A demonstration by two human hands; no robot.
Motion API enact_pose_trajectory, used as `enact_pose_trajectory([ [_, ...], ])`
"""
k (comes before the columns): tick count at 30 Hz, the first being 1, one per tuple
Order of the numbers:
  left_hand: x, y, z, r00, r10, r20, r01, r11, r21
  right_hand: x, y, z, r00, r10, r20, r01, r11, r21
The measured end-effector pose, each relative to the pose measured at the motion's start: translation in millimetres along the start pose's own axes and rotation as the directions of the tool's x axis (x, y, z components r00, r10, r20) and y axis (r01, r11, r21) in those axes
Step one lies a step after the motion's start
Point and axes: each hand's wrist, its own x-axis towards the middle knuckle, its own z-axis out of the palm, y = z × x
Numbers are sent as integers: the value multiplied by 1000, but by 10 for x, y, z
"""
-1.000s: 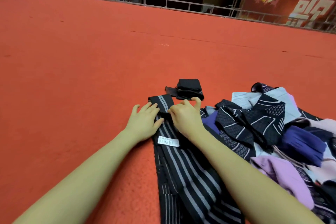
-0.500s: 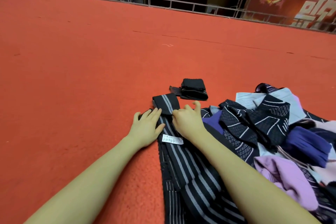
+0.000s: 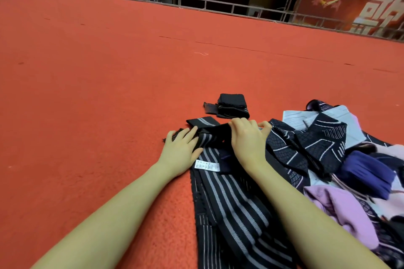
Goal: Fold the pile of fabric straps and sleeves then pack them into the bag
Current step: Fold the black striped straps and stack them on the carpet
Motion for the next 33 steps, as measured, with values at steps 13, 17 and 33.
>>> enact_pose_trajectory([
  [13,115,-38,79,930,255,-266,-219,963,157,-35,-24,194,959,46,278,-68,995,70],
  [17,69,-142,135,975,216,-48,-212,975,72,-99,-104,354,933,-88,348,74,996,53],
  [33,28,-91,10,967,-23,252,50,994,-101,50,-146,342,974,226,-7,-221,956,194],
])
